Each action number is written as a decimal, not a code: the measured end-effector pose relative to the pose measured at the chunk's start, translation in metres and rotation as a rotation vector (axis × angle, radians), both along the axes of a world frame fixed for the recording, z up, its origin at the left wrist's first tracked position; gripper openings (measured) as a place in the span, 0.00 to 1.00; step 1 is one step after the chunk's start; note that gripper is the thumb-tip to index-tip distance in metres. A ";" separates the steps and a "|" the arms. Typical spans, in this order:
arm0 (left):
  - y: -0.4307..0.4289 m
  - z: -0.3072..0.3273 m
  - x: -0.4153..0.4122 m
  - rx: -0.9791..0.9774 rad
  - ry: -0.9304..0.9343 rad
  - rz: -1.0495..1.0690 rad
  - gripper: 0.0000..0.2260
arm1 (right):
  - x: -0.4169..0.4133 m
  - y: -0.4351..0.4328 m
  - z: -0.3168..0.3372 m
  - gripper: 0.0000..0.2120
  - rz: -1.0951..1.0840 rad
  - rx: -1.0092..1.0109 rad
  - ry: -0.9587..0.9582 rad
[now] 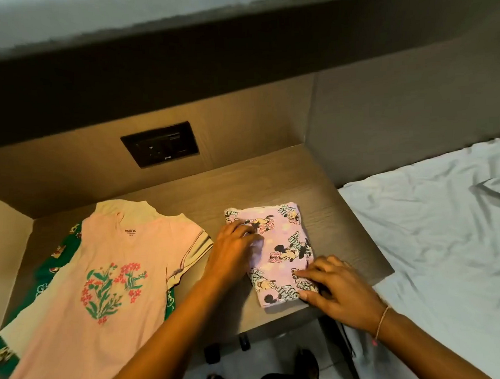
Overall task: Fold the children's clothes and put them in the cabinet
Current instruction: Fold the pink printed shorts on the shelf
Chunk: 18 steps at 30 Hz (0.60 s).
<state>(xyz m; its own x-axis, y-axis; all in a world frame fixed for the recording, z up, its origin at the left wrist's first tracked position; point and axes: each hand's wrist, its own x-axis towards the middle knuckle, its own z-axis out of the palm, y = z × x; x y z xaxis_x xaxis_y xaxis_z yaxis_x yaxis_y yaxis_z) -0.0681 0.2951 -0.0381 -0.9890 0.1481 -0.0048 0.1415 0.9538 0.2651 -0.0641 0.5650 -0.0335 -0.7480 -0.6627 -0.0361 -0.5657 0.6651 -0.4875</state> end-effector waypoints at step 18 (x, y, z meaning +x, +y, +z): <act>0.029 -0.012 0.126 0.411 0.143 0.160 0.10 | 0.030 0.000 -0.014 0.13 -0.081 -0.366 -0.047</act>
